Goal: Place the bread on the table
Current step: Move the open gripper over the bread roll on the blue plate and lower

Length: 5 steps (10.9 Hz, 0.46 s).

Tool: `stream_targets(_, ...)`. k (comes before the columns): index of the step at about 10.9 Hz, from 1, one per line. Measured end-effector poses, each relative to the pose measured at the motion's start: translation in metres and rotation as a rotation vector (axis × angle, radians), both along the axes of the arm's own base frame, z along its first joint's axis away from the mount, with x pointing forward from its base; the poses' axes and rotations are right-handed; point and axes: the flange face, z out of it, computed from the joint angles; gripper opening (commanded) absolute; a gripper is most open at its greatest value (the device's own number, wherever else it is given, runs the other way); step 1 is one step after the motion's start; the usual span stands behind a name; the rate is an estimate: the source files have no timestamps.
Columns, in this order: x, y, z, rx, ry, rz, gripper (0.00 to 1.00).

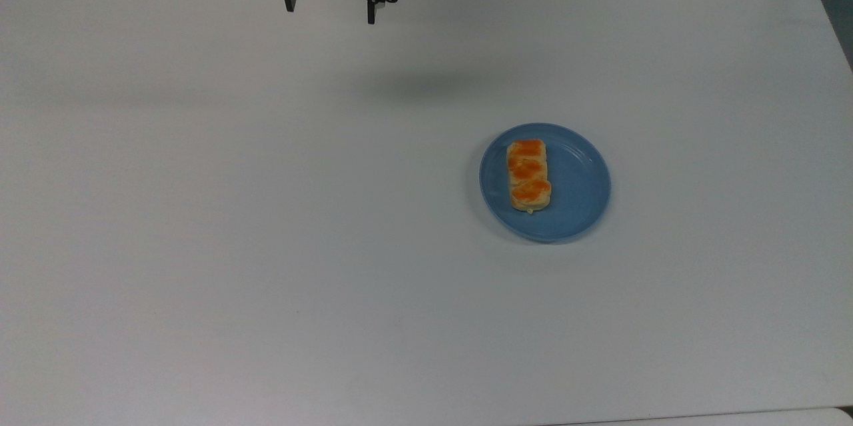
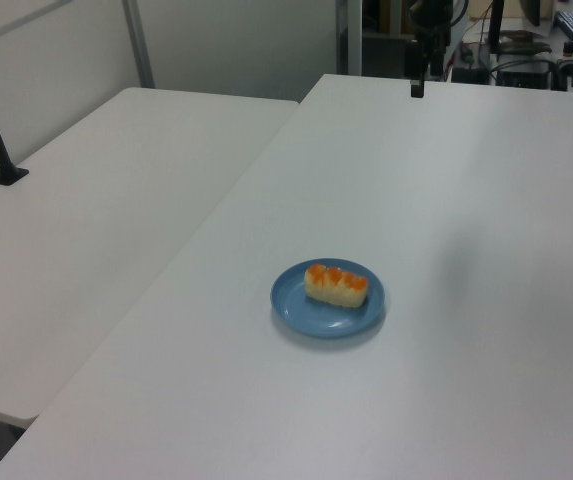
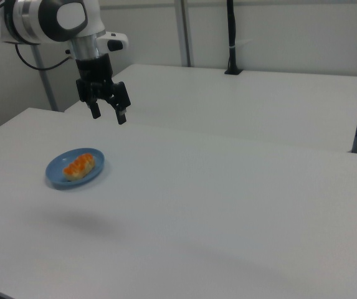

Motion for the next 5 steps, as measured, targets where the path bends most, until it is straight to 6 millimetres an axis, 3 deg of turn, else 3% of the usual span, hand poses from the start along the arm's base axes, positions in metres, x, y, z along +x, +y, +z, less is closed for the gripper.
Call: stream_targets(5,0.013,0.016,-0.024,0.015,0.027,0.166,1.0)
